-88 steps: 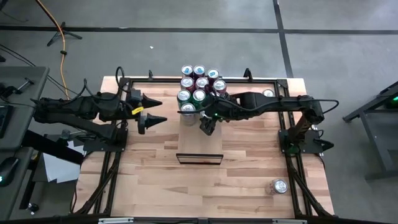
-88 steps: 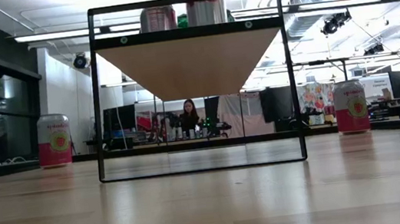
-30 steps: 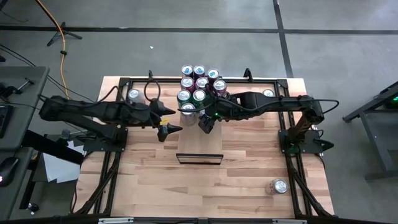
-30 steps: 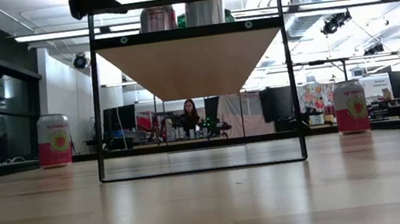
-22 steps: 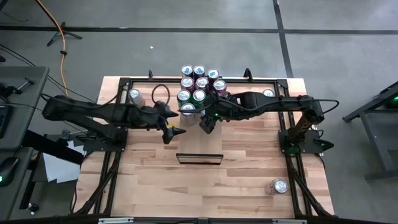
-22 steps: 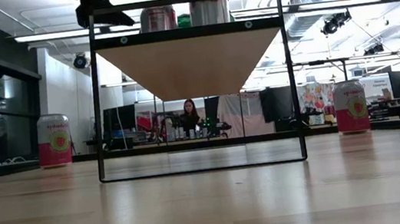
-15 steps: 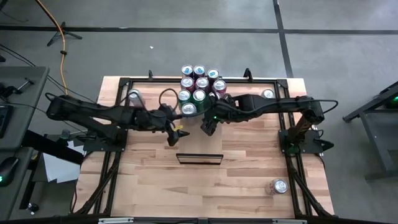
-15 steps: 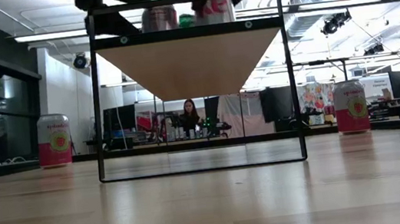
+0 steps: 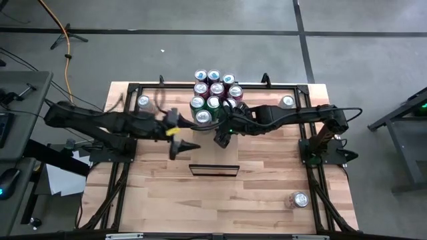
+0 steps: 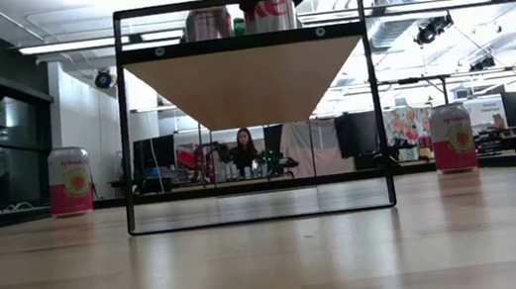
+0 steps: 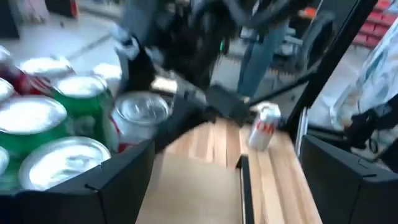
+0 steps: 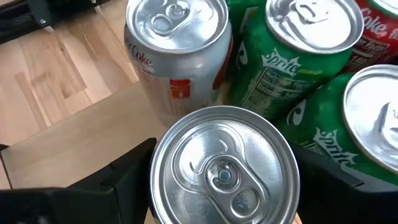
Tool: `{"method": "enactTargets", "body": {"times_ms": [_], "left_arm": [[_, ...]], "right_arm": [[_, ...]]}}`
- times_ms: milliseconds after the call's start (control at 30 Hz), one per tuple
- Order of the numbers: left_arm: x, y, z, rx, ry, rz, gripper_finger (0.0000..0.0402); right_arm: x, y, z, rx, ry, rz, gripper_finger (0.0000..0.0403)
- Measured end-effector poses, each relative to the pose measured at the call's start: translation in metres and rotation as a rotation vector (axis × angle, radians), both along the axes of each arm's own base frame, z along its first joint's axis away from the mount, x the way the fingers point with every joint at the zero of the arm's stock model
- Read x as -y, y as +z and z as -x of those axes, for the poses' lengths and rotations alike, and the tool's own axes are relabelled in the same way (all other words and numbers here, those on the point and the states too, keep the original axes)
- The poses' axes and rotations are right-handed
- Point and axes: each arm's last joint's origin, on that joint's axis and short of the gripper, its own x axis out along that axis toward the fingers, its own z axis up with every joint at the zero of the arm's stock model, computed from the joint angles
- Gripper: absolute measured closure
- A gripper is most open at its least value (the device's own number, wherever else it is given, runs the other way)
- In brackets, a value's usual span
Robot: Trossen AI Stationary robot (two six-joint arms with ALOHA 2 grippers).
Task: Place canned beverage on shelf
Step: Put the top red silver soda on the shelf
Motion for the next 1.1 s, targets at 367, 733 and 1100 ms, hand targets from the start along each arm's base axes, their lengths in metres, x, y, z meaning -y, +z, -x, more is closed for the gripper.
{"method": "enactTargets", "body": {"times_ms": [367,733,1100], "left_arm": [[-0.002,0.035,0.053,0.177,0.096,-0.013,0.0069],[-0.001,0.033,0.05,0.163,0.096,-0.017,0.0069],[-0.006,0.043,0.067,0.225,0.098,0.003,0.0069]], "right_arm": [[-0.001,0.001,-0.001,0.012,0.005,-0.008,0.01],[0.0,0.002,-0.001,0.015,0.014,-0.01,0.0074],[0.013,0.064,0.023,-0.113,0.343,0.114,0.0072]]}}
